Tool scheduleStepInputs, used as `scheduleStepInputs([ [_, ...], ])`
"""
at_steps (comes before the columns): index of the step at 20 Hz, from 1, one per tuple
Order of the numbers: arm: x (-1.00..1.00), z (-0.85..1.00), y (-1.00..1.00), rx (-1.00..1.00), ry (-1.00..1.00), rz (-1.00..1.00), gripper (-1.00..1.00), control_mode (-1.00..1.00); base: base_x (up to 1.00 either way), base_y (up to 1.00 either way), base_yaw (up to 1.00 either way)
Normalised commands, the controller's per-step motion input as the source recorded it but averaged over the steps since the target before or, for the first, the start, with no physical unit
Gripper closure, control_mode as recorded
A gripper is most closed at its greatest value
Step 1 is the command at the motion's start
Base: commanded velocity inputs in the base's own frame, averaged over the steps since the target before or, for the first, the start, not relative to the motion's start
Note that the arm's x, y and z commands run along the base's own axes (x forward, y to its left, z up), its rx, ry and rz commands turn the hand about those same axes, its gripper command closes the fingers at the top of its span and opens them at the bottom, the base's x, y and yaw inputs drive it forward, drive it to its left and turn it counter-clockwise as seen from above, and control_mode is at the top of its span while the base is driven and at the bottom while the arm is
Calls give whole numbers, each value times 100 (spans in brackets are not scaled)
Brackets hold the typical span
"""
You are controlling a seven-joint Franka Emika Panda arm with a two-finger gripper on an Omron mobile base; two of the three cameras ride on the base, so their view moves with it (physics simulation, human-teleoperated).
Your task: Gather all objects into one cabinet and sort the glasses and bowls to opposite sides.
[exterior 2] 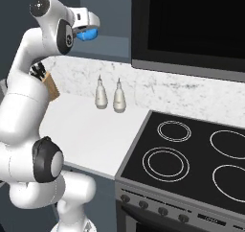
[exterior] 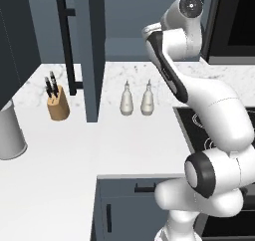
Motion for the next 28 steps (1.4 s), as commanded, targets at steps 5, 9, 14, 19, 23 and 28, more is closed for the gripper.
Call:
scheduleStepInputs([
  [5,0,0,0,0,0,0,100,-100,0,0,0],
  [9,0,0,0,0,0,0,100,-100,0,0,0],
  [14,0,0,0,0,0,0,100,-100,0,0,0],
  [19,-7,-1,0,0,1,0,100,100,-34,-1,0],
  [23,0,0,0,0,0,0,100,100,-84,-17,2],
  [28,0,0,0,0,0,0,100,100,-72,-41,16],
])
